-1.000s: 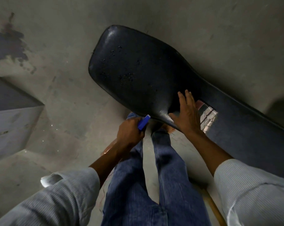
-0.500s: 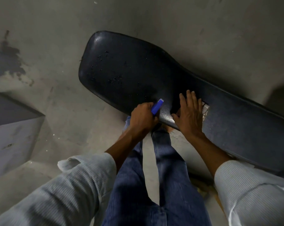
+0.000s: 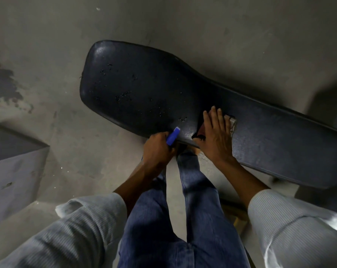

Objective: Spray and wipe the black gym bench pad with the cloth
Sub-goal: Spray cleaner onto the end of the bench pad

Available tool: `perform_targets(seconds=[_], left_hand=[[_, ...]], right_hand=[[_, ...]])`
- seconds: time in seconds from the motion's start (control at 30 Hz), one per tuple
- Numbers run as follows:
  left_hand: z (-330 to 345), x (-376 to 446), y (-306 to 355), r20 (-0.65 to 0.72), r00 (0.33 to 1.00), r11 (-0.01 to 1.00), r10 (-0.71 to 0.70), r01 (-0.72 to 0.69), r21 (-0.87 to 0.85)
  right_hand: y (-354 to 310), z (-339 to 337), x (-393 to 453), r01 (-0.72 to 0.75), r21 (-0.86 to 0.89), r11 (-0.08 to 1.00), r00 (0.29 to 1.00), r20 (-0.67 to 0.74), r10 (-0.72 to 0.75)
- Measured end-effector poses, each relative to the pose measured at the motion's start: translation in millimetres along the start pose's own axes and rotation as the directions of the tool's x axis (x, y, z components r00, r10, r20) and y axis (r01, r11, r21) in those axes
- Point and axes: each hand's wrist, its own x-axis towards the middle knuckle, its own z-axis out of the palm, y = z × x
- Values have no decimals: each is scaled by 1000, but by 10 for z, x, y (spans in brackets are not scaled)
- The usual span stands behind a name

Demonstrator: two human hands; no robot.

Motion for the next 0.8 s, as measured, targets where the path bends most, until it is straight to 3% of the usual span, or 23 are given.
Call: perform_targets(seconds=[0.1,0.27,0.43,0.5,0.7,0.8], left_hand=[[10,66,144,-34,998,998,58,-59,-29],[-48,122,552,-135,979,974,152,-172,-146],[-103,66,1050,-186,944,903,272,-317,-289],[-73,9,1264,-171,918,857,359,-396,-329],[151,-225,1877,-118,816,759,566,-571,-313],[249,-330,2070,-37,752,735,658,-652,-185]], right_hand=[[27,-60,-69,-36,95,995,999,-35,39],[48,-232,-232,-30,432,901,998,-43,54],[8,-405,-496,-155,656,738,942,324,-90],[19,-448,-587,-230,695,682,927,370,-65],[333,-769,-761,-284,633,720,959,198,204],[622,-846,-934,-272,654,706,946,49,319]])
